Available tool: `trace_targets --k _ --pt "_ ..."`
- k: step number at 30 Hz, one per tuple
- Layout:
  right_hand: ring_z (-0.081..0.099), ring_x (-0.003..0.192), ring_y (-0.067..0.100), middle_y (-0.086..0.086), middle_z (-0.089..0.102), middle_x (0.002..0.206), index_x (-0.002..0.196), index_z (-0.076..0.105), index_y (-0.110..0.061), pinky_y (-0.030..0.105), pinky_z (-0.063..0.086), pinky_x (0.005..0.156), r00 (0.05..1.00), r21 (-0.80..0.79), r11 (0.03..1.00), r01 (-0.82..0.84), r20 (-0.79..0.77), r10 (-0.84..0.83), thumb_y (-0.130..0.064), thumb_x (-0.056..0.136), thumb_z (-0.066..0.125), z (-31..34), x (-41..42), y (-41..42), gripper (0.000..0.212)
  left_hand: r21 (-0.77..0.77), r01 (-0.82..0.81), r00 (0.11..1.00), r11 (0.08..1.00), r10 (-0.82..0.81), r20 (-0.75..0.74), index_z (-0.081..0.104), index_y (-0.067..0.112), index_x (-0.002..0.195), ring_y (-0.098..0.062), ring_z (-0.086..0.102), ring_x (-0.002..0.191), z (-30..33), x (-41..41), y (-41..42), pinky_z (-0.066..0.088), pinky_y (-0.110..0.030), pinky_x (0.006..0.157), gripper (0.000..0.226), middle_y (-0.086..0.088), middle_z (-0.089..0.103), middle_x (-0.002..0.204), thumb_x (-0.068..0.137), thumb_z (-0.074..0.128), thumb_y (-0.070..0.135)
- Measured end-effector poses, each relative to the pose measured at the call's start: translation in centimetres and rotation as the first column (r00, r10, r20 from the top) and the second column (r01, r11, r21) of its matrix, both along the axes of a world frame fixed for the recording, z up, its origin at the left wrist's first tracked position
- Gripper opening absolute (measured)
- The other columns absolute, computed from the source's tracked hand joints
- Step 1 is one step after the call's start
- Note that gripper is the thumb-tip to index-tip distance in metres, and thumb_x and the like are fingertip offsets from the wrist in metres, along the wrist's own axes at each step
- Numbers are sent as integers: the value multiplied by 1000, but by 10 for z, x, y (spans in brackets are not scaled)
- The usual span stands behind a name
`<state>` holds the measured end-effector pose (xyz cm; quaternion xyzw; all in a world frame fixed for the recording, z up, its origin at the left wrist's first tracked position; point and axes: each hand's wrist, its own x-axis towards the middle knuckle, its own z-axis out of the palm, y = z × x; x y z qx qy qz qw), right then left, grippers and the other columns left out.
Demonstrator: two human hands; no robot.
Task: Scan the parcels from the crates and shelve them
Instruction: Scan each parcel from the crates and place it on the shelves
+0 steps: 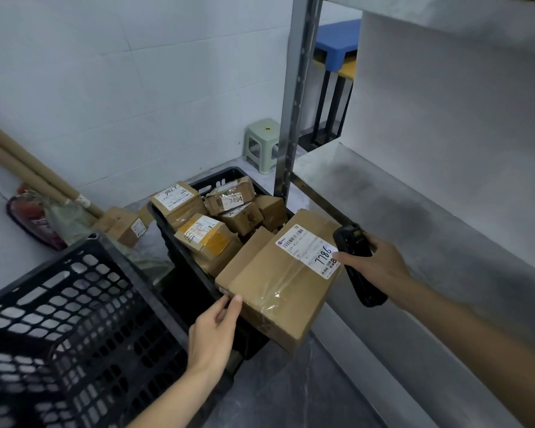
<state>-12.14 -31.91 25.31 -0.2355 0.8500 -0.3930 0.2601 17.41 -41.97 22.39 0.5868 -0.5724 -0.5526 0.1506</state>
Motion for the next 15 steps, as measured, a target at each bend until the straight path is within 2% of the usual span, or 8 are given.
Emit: trace_targets --k 2,4,9,12,15 --pt "68 98 19 -7 70 105 119 69 -35 44 59 89 1000 -6 1000 11 -13 -12 -44 72 92 5 5 5 53 19 6 999 1000 -5 -37 55 29 143 -14 61 122 3 5 3 41 -37 112 73 6 65 133 83 56 71" --pt "69 98 20 -6 72 107 119 70 -35 46 60 89 999 -9 1000 15 -29 -16 -44 71 92 11 12 10 54 25 2 998 1000 0 -69 54 29 144 -14 61 121 7 9 5 41 -40 113 71 4 65 133 85 57 68" --pt "68 97 15 -9 72 106 122 70 -32 38 57 83 998 -81 995 50 -26 -52 -41 74 91 32 35 27 53 60 -21 981 998 33 -192 55 30 142 -16 61 120 23 22 9 42 -45 113 88 6 66 128 69 59 78" --pt "68 99 15 -12 70 105 116 68 -33 35 54 82 997 -136 988 76 7 -76 -38 77 91 46 57 44 46 95 -29 963 995 53 -266 53 34 142 -12 62 113 38 33 21 44 -45 111 60 14 67 113 88 62 59" --pt "68 96 11 -17 69 104 114 64 -42 33 54 80 995 -207 973 102 17 -101 -39 76 91 70 78 59 47 95 -53 938 994 82 -338 56 38 125 -7 63 100 64 43 28 49 -43 100 29 14 68 99 97 60 45"
